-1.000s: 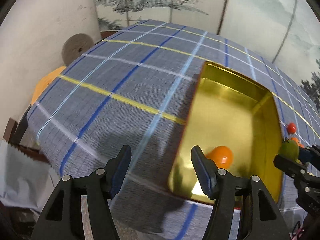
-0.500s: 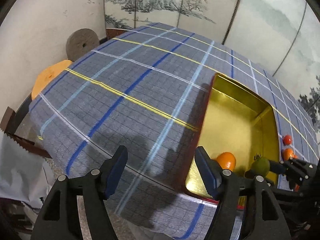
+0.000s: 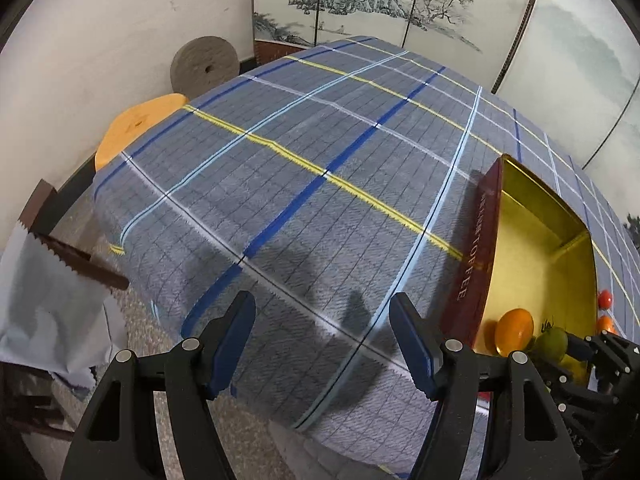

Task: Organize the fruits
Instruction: 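Carry the green tomato into the tin with the right tool and release it, then return both tools to the fruits and grasp the red tomato with the right tool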

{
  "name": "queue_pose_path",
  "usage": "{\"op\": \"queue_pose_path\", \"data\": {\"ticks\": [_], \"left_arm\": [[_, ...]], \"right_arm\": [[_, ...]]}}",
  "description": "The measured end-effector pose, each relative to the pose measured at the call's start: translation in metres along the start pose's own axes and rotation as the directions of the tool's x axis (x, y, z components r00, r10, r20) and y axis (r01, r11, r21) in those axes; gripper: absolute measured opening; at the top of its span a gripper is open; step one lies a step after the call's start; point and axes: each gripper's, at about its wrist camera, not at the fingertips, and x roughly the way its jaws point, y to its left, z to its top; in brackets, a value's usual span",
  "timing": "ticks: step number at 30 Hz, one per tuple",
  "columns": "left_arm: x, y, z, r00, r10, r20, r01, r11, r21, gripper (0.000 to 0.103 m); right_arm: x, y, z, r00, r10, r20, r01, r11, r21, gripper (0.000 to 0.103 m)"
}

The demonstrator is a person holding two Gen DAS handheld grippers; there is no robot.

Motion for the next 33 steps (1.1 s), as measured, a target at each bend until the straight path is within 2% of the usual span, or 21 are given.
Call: {"op": "queue_pose_path", "data": {"ticks": [8, 16, 22, 27, 33], "left_arm": [[0.0, -0.009, -0.006, 1.0, -0.022, -0.016, 0.022, 1.0, 0.01, 0.07], [-0.01, -0.026, -0.005, 0.999, -0.037, 0.004, 0.037, 0.998, 0.042, 0.07], [-0.02, -0.052, -0.006, 0.998, -0.064, 0.023, 0.061, 0.993, 0.098, 0.07], [-0.032, -0.089, -0.009, 0.993, -0.116, 0.038, 0.107, 0.978, 0.182, 0.07], [-0.039, -0.144, -0.02, 0.979, -0.201, 0.014, 0.189, 0.94, 0.285, 0.07]], "right_arm": [[0.0, 0.003, 0.0, 1.0, -0.006, -0.001, 0.006, 1.0, -0.002, 0.037], [-0.004, 0.002, -0.002, 1.0, 0.008, 0.011, -0.008, 1.0, 0.016, 0.038], [-0.025, -0.004, -0.005, 0.998, 0.023, 0.066, -0.026, 0.999, 0.046, 0.04], [-0.059, -0.018, -0.021, 0.991, 0.011, 0.131, -0.024, 0.995, 0.097, 0.041], [-0.097, -0.058, -0.062, 0.985, -0.071, 0.16, 0.038, 0.979, 0.2, 0.042]]}}
